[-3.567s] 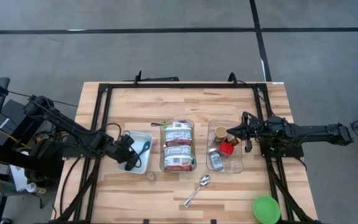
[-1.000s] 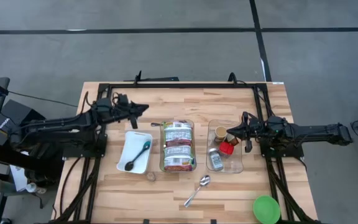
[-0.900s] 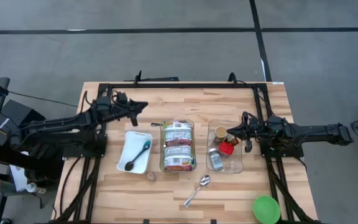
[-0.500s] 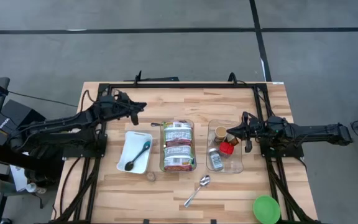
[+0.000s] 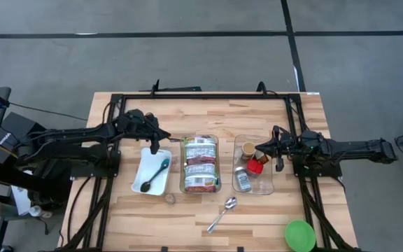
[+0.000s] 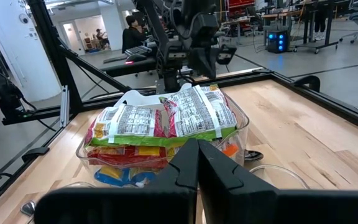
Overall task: Pick & Place Food Item
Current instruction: Adjust the left transparent bin on the table
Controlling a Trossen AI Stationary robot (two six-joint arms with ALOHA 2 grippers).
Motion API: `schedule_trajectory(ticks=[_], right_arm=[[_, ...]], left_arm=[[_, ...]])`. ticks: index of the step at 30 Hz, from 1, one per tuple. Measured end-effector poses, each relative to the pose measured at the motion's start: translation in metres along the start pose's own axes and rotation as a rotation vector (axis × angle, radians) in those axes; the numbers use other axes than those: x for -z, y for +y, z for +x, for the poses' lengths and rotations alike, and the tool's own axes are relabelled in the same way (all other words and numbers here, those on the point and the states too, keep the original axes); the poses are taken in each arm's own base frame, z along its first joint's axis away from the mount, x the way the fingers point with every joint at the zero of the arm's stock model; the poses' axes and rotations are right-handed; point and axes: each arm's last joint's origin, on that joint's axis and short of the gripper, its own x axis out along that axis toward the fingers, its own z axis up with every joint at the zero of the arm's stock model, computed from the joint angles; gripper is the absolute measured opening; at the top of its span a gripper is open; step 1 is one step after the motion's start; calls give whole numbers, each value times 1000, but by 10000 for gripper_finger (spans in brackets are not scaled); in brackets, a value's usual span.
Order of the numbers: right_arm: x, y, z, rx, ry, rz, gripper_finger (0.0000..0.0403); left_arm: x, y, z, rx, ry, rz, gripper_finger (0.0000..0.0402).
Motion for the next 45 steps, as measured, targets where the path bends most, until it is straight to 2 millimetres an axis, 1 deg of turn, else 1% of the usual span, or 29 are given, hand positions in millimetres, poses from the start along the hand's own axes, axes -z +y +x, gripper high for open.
schedule_trajectory(ticks=[2,5,10,14,21,27,33,35,39,42,45], right_arm=[[0,0,0,0,0,0,1],[0,0,0,0,0,0,1],[0,0,0,0,0,0,1],[0,0,0,0,0,0,1],[0,0,0,0,0,0,1],[0,0,0,0,0,0,1],[0,0,0,0,0,0,1],[0,0,0,0,0,0,1],[0,0,0,0,0,0,1],[0,0,0,0,0,0,1],[0,0,0,0,0,0,1]], left_arm=[[1,1,3,14,13,-4,0],[-4,2,6,23,24,-11,0],[-18,5,12,13,20,0,0],[-31,8,21,5,38,-6,0],[-47,12,41,1,188,25,0],[-48,26,49,-38,295,-37,0],[-43,43,51,-85,318,-130,0],[-45,43,52,-58,304,-136,0],[-46,36,53,21,296,-139,0],[-46,29,55,44,297,-122,0],[-50,23,58,64,256,-95,0]])
